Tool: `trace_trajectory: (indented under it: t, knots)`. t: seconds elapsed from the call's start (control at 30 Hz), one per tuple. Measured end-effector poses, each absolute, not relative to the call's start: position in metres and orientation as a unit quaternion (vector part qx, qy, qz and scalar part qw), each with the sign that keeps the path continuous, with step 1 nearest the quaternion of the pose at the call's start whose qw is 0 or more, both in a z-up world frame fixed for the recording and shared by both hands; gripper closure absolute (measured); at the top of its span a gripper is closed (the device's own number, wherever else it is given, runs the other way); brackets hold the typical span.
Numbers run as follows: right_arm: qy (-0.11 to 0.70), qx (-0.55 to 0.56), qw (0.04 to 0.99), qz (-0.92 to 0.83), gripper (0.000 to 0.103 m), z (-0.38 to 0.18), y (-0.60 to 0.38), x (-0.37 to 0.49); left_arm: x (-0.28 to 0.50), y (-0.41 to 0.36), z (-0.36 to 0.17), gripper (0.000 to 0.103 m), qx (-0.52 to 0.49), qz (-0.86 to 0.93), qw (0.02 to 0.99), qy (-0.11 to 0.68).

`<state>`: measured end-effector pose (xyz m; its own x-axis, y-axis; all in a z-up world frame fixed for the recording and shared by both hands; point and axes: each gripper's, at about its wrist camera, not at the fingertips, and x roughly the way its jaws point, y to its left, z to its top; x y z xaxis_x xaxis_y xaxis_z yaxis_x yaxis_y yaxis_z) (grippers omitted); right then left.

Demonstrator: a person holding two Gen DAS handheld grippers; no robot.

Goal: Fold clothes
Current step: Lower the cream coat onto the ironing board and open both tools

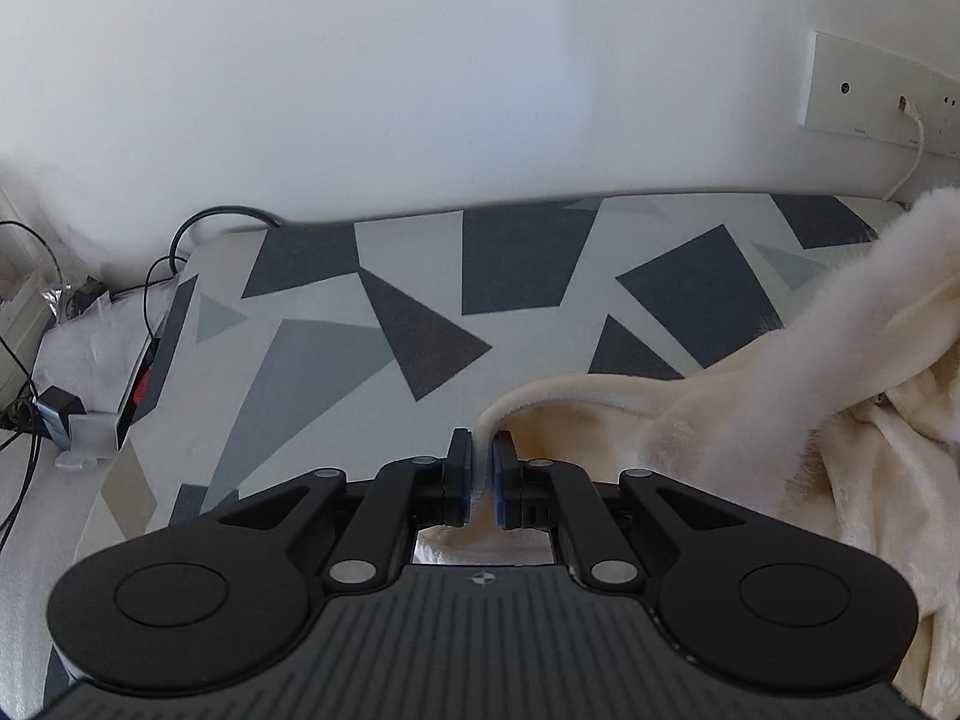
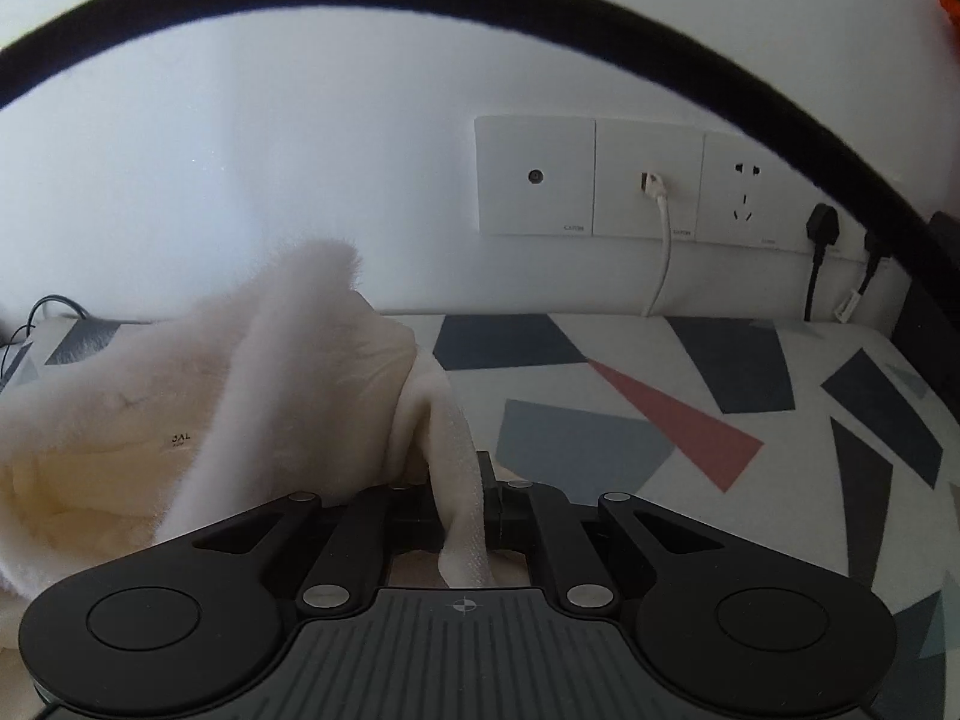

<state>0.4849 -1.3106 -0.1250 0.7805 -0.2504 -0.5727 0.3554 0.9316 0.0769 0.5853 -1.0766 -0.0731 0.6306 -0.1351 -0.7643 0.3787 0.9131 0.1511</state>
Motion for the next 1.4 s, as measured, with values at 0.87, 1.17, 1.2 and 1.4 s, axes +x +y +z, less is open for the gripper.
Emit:
trace_trajectory:
  t: [0.87, 1.17, 1.2, 1.4]
  knots:
    - [0.289, 0.257, 0.893, -0.229, 0.027, -0.087, -1.355, 0.372, 0.54, -0.997, -0.053, 0.024, 0.105, -0.199, 0.845, 0.485]
    - [0.29, 0.309, 0.857, -0.293, 0.027, -0.063, -1.296, 0.212, 0.435, -0.946, -0.062, 0.024, 0.116, -0.288, 0.823, 0.475]
    - [0.3, 0.304, 0.858, -0.286, 0.027, -0.069, -1.283, 0.206, 0.419, -0.944, -0.063, 0.024, 0.133, -0.307, 0.819, 0.466]
    - [0.362, 0.271, 0.863, -0.224, 0.014, -0.103, -1.204, 0.204, 0.357, -0.95, -0.084, 0.023, 0.233, -0.34, 0.801, 0.433]
